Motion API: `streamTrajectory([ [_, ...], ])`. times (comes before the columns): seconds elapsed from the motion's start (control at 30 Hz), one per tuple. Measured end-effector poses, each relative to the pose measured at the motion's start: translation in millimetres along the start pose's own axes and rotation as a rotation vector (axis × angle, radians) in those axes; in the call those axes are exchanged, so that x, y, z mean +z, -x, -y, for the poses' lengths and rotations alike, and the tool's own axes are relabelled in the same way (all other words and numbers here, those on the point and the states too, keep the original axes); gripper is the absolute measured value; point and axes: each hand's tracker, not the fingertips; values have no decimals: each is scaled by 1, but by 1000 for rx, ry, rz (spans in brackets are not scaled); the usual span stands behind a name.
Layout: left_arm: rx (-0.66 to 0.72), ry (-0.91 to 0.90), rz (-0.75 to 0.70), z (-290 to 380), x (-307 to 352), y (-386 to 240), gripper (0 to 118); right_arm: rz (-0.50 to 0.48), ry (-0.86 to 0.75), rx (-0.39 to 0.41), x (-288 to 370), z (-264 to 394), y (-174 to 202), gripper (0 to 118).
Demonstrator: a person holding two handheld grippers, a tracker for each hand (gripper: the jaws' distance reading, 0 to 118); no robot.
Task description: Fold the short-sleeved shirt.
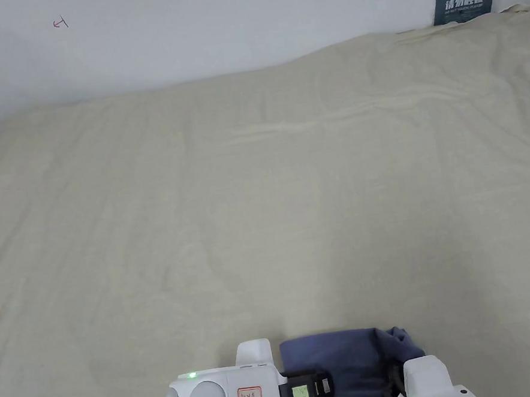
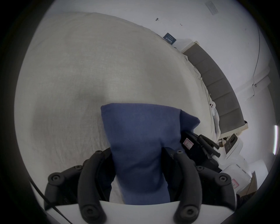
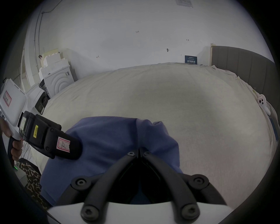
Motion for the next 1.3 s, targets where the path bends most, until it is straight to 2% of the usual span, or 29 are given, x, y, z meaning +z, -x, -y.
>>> streamTrajectory([
  [0.17, 29, 10, -1, 0, 0, 6, 41, -7, 14, 4, 9, -10, 4, 0],
  [0.27, 15, 6, -20, 2, 1, 3, 38, -16, 12, 5, 22, -17, 7, 0],
  [0.33, 5, -8, -9, 4, 3, 1, 26, -26, -12, -5, 32, -23, 4, 0],
  [0.4, -40, -26, -10, 4, 10, -8, 22, -31, -53, 0, 45, -34, 3, 0],
  [0.57, -64, -64, 52, -13, 40, -12, 21, -15, -183, 6, 79, -71, -9, 0],
  [0.73, -124, -81, -24, -36, 75, 5, 21, 3, -292, 21, 113, -112, -15, 0],
  [1.03, -129, -134, -259, -71, 163, 85, 20, 12, -426, 56, 149, -159, -20, 0],
  [1.3, 11, -204, -485, -76, 252, 171, 20, 23, -454, 98, 151, -174, -9, 0],
])
